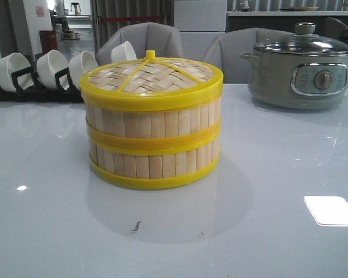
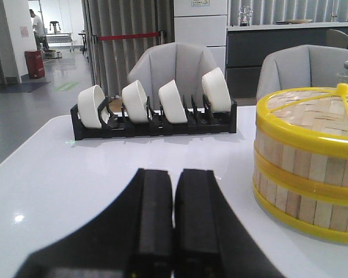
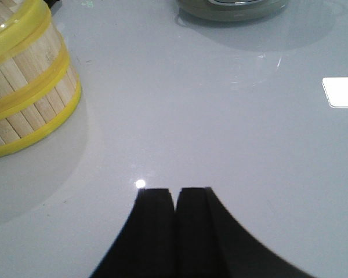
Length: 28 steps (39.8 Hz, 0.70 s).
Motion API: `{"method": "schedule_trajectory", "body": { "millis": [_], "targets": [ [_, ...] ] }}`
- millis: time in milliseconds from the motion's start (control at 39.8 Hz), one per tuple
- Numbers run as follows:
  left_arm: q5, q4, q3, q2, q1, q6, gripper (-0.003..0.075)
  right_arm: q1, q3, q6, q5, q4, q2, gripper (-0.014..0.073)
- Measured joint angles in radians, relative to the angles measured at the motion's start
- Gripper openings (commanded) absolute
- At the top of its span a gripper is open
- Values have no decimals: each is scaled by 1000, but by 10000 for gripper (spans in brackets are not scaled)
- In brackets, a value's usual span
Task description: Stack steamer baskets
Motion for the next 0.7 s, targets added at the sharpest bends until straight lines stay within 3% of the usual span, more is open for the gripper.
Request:
{"method": "schedule_trajectory", "body": {
  "millis": [201,502,703],
  "targets": [
    [0,0,0,0,0,0,85,0,22,0,-11,-53,-102,56],
    [0,0,0,0,0,0,85,0,216,0,-261,-71,-270,56],
    [0,0,0,0,0,0,85,0,236,0,-304,-71,-288,56]
  ]
}}
